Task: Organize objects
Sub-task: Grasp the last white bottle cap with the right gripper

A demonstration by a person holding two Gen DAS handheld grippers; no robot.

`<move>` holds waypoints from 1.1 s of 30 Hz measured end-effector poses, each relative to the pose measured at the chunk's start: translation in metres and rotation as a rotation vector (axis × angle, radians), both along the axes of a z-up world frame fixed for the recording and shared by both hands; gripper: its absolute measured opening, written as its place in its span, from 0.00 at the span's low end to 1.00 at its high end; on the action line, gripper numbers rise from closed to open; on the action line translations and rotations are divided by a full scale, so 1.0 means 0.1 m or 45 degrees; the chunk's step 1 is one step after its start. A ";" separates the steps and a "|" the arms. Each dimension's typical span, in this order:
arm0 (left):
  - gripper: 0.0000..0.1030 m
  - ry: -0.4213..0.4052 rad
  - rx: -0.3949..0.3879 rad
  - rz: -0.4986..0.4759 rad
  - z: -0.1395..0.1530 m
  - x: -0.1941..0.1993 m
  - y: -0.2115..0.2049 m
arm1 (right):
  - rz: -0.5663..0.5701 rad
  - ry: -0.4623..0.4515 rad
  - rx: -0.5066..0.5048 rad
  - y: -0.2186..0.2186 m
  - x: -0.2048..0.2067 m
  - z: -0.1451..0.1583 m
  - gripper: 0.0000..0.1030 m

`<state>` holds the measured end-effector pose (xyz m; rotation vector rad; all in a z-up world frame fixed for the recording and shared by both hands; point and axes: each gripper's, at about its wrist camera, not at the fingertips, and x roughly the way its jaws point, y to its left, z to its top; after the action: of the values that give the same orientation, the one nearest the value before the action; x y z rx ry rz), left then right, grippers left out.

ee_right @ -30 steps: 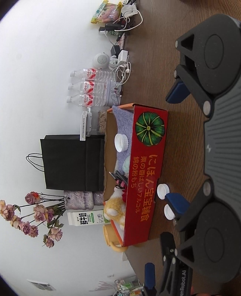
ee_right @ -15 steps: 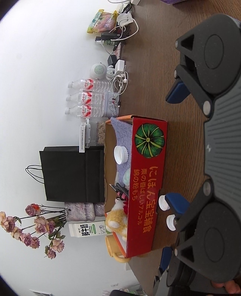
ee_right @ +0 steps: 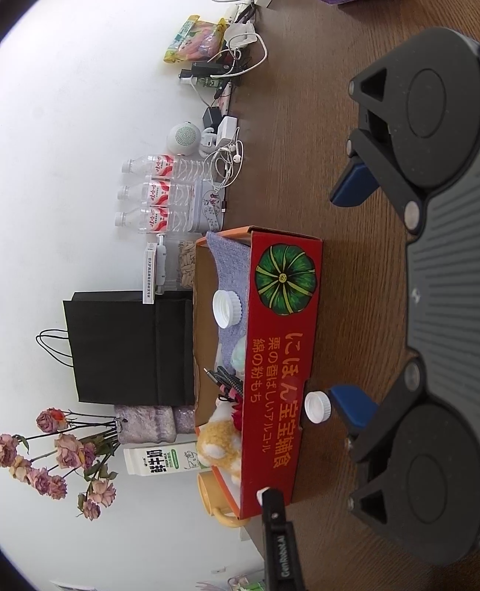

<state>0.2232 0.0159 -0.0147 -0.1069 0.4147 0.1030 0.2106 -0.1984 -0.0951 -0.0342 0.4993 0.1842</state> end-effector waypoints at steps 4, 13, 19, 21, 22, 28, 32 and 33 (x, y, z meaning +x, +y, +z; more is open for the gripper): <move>0.28 -0.002 -0.028 0.074 0.01 -0.02 0.31 | 0.035 0.049 -0.004 0.05 0.04 -0.03 1.00; 0.28 -0.072 -0.016 0.051 0.05 -0.16 0.43 | 0.114 0.179 -0.014 0.48 0.20 -0.12 0.96; 0.28 -0.069 -0.015 0.034 0.05 -0.18 0.43 | 0.148 0.224 -0.060 0.87 0.44 -0.16 0.88; 0.28 -0.071 -0.012 0.025 0.05 -0.19 0.41 | 0.139 0.218 -0.051 0.94 0.51 -0.15 0.81; 0.28 -0.070 -0.012 0.023 0.05 -0.19 0.41 | 0.132 0.211 -0.049 0.97 0.54 -0.14 0.78; 0.28 -0.066 -0.017 0.020 0.04 -0.19 0.41 | 0.146 0.121 0.030 0.96 0.51 -0.08 0.26; 0.28 -0.068 -0.019 0.022 0.05 -0.19 0.42 | 0.124 -0.150 0.059 0.86 0.17 0.05 0.26; 0.28 -0.067 -0.019 0.022 0.04 -0.19 0.42 | 0.121 -0.195 0.040 0.84 0.11 0.07 0.26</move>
<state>0.2043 0.0579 -0.0102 -0.1275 0.3617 0.1135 0.2211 -0.1142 -0.0878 -0.0415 0.3423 0.2801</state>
